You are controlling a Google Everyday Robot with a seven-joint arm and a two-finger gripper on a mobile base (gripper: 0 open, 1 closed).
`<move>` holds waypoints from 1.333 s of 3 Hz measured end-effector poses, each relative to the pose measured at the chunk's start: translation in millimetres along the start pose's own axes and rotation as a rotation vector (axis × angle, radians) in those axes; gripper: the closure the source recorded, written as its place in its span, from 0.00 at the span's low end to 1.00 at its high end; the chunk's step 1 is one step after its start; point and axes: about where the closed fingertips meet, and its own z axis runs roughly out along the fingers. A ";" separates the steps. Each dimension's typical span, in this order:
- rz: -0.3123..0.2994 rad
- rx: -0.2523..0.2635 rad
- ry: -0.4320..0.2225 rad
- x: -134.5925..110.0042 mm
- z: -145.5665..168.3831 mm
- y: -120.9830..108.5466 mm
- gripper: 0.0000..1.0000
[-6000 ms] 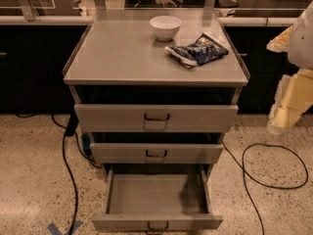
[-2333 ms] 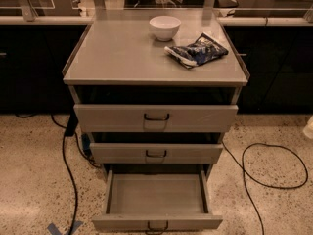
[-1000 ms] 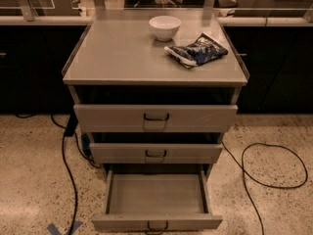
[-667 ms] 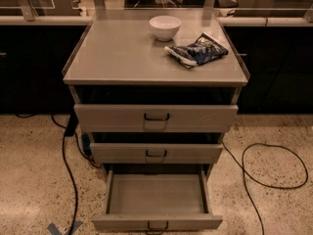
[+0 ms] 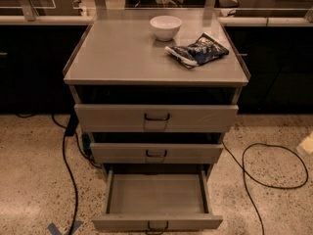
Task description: Close bottom drawer
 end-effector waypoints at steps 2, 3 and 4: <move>0.008 -0.167 0.073 14.6 65.5 27.6 0.00; 0.044 -0.299 0.107 21.7 95.3 43.8 0.00; 0.049 -0.295 0.120 21.8 99.4 44.7 0.00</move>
Offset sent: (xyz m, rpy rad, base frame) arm -0.0181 0.0255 -0.1096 0.2053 0.2584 0.0191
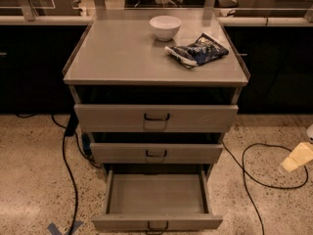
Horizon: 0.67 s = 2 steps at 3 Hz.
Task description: Close bottom drawer
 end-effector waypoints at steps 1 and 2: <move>0.037 0.001 0.049 9.8 24.9 -8.1 0.00; 0.076 0.006 0.083 19.4 49.7 -11.3 0.00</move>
Offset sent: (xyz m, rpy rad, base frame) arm -0.0260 -0.0151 -0.0948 -0.0820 0.1171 -0.1335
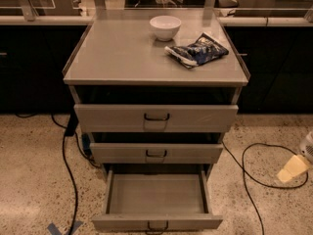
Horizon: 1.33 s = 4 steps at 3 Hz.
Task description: Close bottom drawer
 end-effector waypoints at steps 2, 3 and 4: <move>0.059 -0.035 0.081 15.0 53.4 7.3 0.00; 0.060 -0.099 0.209 27.9 79.6 11.3 0.00; 0.079 -0.143 0.306 36.1 108.8 8.2 0.00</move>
Offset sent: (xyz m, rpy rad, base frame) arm -0.0463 0.0075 -0.0825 0.0222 0.2920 -0.0473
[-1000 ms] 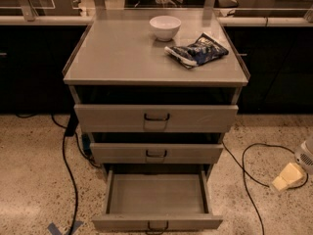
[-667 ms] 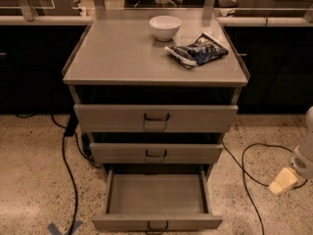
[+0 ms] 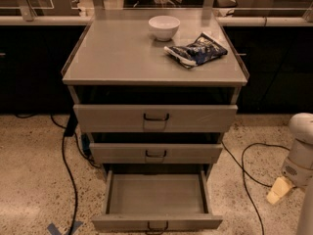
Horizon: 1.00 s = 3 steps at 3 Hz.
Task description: Close bottom drawer
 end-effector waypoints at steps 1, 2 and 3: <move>0.000 0.000 0.000 0.0 0.0 0.0 0.00; 0.005 0.021 0.021 6.8 9.6 2.7 0.00; 0.028 0.011 0.045 14.7 36.5 6.8 0.00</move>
Offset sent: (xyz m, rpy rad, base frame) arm -0.0292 0.0023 -0.0127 -0.0860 0.0286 0.0243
